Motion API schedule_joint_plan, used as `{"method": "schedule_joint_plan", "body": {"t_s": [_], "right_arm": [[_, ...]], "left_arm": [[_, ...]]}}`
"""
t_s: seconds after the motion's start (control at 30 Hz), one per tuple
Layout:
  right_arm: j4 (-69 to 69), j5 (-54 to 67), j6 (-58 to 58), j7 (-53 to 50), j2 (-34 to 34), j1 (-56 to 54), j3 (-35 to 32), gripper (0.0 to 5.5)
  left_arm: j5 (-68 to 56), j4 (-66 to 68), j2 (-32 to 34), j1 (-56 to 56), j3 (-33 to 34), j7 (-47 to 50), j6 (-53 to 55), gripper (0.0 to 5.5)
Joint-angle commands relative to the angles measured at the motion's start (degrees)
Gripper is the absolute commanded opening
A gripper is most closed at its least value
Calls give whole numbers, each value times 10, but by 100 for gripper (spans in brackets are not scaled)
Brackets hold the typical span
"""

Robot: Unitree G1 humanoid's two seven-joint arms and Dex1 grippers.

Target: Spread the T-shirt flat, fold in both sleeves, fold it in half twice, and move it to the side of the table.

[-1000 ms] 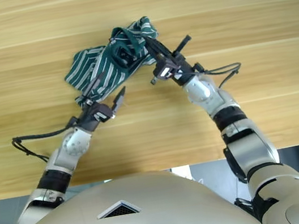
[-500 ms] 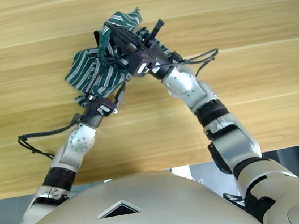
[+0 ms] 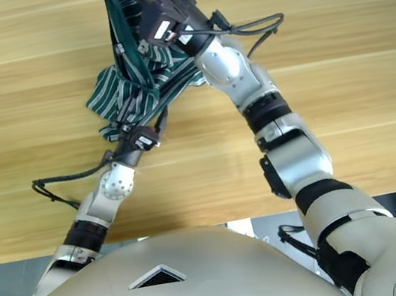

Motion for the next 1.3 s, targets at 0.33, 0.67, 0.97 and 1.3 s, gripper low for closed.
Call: {"method": "schedule_joint_plan", "body": {"t_s": [0.33, 0.67, 0.97, 1.3], "right_arm": [[46, -33, -5, -49, -9, -44, -5, 1], [104, -43, -3, -65, -5, -75, 1, 1], [142, -51, -4, -81, -5, -88, 5, 0], [170, -64, 3, -99, -1, -93, 16, 0]], "left_arm": [[-40, 16, -43, 39, 27, 30, 80, 360], [-147, -44, 0, 105, 35, -87, 64, 360], [-158, -44, -7, 100, 43, -97, 68, 307], [-126, -29, -5, 88, 42, -64, 25, 162]]}}
